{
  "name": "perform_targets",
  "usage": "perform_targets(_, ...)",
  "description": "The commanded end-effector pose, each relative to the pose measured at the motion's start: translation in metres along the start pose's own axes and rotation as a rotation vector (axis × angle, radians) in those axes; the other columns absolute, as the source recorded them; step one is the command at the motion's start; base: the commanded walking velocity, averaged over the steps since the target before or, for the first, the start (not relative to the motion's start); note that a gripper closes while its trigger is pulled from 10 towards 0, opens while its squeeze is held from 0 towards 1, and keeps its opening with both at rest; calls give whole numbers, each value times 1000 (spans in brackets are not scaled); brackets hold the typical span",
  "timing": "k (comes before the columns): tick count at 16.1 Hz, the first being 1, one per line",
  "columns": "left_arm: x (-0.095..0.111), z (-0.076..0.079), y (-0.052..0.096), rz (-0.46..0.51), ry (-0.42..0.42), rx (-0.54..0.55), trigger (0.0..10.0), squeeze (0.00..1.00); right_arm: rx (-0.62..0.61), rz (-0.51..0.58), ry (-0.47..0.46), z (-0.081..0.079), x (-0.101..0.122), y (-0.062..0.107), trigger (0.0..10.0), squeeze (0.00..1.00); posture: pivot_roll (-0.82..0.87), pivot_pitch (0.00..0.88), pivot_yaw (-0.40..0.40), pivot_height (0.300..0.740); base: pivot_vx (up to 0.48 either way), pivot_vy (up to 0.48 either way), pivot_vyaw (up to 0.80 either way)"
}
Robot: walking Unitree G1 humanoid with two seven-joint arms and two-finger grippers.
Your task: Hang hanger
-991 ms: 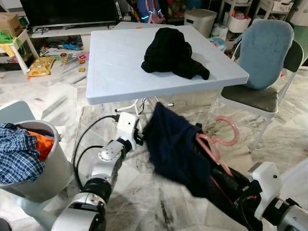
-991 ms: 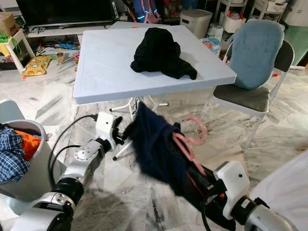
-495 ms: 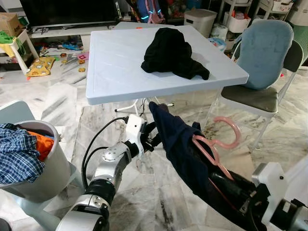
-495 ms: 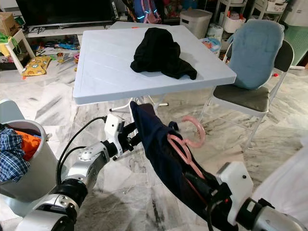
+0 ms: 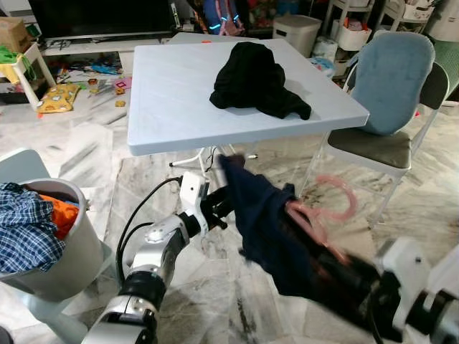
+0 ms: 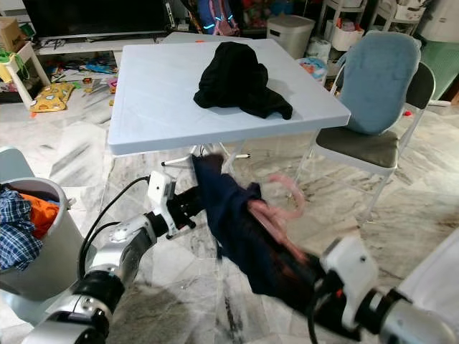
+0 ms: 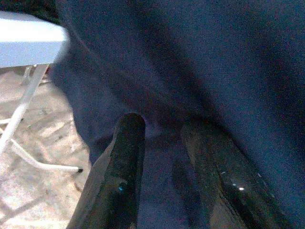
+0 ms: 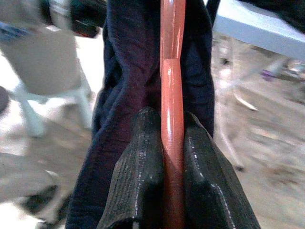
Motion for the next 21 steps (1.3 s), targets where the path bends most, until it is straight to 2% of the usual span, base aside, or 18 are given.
perform_targets(1,3,2,2,-17,-23,-38,0,0,-54,16,43,9,4,0,10000,0,-6,0,-43,740,0,0,0)
perform_targets(3,-6,11,8,-89,-11,-131,10000,0,-112,35,86,18,9,-5,10000,0,-7,0,-46,740,0,0,0)
perform_targets(4,-7,15,7,-97,0,-165,10000,1000,-129,43,103,21,11,-7,10000,0,-8,0,-47,740,0,0,0)
perform_targets(6,-3,18,3,-78,5,-164,10000,1000,-108,57,102,19,14,-10,10000,0,-8,0,-49,740,0,0,0)
perform_targets(9,0,17,1,-63,-1,-137,10000,1000,-17,68,64,6,15,-7,10000,0,-12,0,-49,740,0,0,0)
perform_targets(12,7,12,-1,-25,13,-89,10000,1000,31,71,26,0,15,1,10000,0,-17,0,-46,740,0,0,0)
perform_targets(15,12,0,-1,3,14,6,10000,1000,56,66,2,-2,15,10,10000,0,-23,0,-46,740,0,0,0)
perform_targets(16,13,-3,0,6,12,29,10000,631,63,64,-2,-2,15,12,10000,0,-23,0,-47,740,0,0,0)
perform_targets(17,13,-5,1,11,23,49,10000,0,71,63,-8,-2,15,14,10000,0,-25,0,-48,740,0,0,0)
perform_targets(18,14,-7,1,15,22,61,6235,0,82,59,-11,-3,15,15,10000,0,-25,0,-48,740,0,0,0)
perform_targets(19,14,-8,2,28,42,59,0,0,91,55,-15,-4,15,17,10000,0,-26,0,-50,740,0,0,0)
perform_targets(21,13,-7,1,40,76,45,0,0,124,53,-28,-8,16,20,10000,0,-27,0,-51,740,0,0,0)
Point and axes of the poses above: a point about 5 cm out from each wrist's last joint towards the gripper, its own y axis pointing back from the gripper into the wrist, its own x axis along the axis of the wrist's last joint, z = x × y, the point moved 1 cm from there along -y, pointing out of the wrist towards the gripper, and after that the axes turned 10 degrees about y, right-handed, at the moved point
